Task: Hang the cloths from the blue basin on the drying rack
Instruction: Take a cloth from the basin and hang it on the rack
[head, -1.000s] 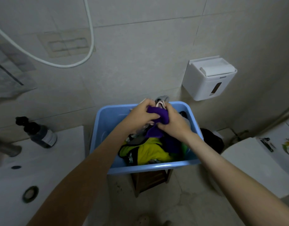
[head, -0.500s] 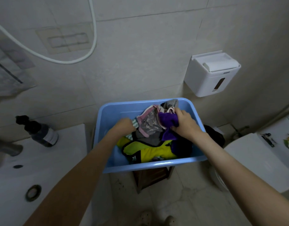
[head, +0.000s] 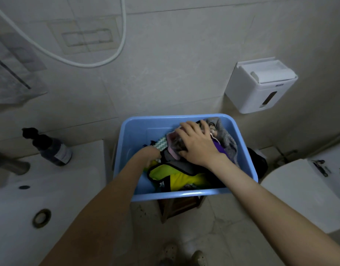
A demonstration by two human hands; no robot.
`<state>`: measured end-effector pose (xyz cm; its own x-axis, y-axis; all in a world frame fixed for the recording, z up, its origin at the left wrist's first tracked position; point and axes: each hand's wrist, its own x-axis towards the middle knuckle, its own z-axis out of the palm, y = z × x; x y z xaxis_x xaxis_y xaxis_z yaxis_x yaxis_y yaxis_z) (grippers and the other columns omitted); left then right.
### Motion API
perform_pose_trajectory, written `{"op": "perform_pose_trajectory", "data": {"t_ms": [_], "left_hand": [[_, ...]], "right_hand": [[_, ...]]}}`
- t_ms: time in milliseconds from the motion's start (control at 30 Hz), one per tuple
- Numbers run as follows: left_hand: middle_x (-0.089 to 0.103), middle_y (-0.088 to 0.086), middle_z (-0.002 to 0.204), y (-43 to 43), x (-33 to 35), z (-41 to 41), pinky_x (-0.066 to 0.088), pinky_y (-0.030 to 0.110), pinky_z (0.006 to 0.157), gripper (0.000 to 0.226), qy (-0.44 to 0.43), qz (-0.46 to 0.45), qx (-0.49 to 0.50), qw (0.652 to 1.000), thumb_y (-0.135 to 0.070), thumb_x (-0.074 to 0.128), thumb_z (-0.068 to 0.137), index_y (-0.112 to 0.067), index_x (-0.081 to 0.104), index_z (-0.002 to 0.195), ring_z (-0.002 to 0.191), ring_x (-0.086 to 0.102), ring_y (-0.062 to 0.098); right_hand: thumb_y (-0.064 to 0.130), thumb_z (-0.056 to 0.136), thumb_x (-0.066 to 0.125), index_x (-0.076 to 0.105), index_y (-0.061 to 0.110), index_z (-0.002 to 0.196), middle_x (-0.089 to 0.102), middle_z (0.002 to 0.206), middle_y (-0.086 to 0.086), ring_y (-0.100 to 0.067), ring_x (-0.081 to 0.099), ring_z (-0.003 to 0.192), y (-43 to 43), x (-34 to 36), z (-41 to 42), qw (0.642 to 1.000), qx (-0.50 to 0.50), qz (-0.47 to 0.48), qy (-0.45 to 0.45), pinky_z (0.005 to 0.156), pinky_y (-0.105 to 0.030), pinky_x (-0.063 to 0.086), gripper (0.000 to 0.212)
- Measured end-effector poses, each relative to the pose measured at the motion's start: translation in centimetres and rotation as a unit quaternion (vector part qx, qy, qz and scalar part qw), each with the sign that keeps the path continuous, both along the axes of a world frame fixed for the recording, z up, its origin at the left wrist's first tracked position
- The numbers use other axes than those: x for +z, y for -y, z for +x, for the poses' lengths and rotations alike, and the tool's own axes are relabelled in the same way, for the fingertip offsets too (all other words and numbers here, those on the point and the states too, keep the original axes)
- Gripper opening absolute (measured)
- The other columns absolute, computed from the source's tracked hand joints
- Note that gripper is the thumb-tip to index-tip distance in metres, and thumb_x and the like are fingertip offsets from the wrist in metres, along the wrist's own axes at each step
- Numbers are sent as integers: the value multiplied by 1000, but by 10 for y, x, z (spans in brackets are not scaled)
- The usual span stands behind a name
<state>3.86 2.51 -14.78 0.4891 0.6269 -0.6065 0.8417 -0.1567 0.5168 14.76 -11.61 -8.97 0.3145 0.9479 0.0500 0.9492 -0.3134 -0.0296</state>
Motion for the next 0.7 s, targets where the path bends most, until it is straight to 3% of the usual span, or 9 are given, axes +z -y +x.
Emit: {"op": "perform_pose_trajectory", "data": {"t_ms": [100, 233, 300, 400, 467, 533, 600, 700], "left_hand": [[36, -2, 66, -5, -5, -1, 37, 28, 67, 28, 15, -51, 68, 996, -13, 53, 94, -19, 41, 69, 56, 33, 10], [42, 2, 73, -6, 2, -2, 39, 32, 69, 11, 133, -169, 227, 950, -8, 58, 92, -6, 48, 95, 65, 40, 14], [55, 4, 78, -3, 11, -3, 45, 22, 65, 15, 224, -204, 263, 916, -6, 61, 90, -2, 55, 104, 69, 51, 14], [67, 3, 71, 8, 34, -7, 53, 18, 55, 11, 304, -245, 267, 881, -4, 60, 90, 2, 64, 98, 66, 62, 14], [67, -4, 57, 14, 49, -8, 53, 16, 52, 9, 327, -248, 255, 875, 0, 55, 92, 0, 63, 93, 55, 65, 9], [67, -2, 62, 17, 61, -10, 53, 17, 58, 17, 338, -232, 230, 883, 5, 48, 94, 3, 62, 102, 58, 64, 7], [61, 6, 81, 18, 74, -11, 51, 20, 66, 20, 346, -206, 211, 890, 8, 42, 95, 1, 58, 105, 72, 59, 11], [55, 7, 84, 14, 92, -11, 52, 18, 59, 29, 378, -186, 222, 879, 12, 33, 96, -10, 48, 84, 74, 55, 12]], "right_hand": [[33, 83, 57, 45, 13, 134, 42, 140, -5, -27, 27, 137, -10, -6, -9, 999, 26, 27, 0, 109, -46, -7, 56], [25, 78, 63, 59, 10, 112, 60, 113, -7, -32, 49, 116, -21, -15, -14, 998, 44, 41, 3, 99, -45, 12, 37], [27, 82, 61, 53, 11, 122, 56, 123, -6, -30, 43, 122, -27, -15, -20, 998, 49, 22, -23, 96, -42, 15, 44], [38, 87, 58, 32, 14, 141, 42, 142, -5, -26, 28, 132, -31, -15, -27, 993, 12, -24, -114, 104, -41, 17, 64], [39, 87, 60, 24, 13, 144, 40, 144, -11, -29, 28, 134, -31, -14, -27, 982, -30, -17, -187, 108, -42, 21, 73], [38, 86, 62, 22, 13, 146, 42, 142, -15, -31, 34, 133, -32, -11, -27, 964, -63, 19, -256, 109, -42, 28, 77], [37, 86, 63, 28, 14, 143, 50, 135, -14, -30, 45, 126, -32, -7, -25, 946, -80, 57, -310, 102, -39, 37, 70], [34, 87, 62, 44, 15, 120, 64, 102, -9, -26, 60, 97, -33, 5, -26, 921, -78, 111, -365, 74, -31, 43, 43]]}}
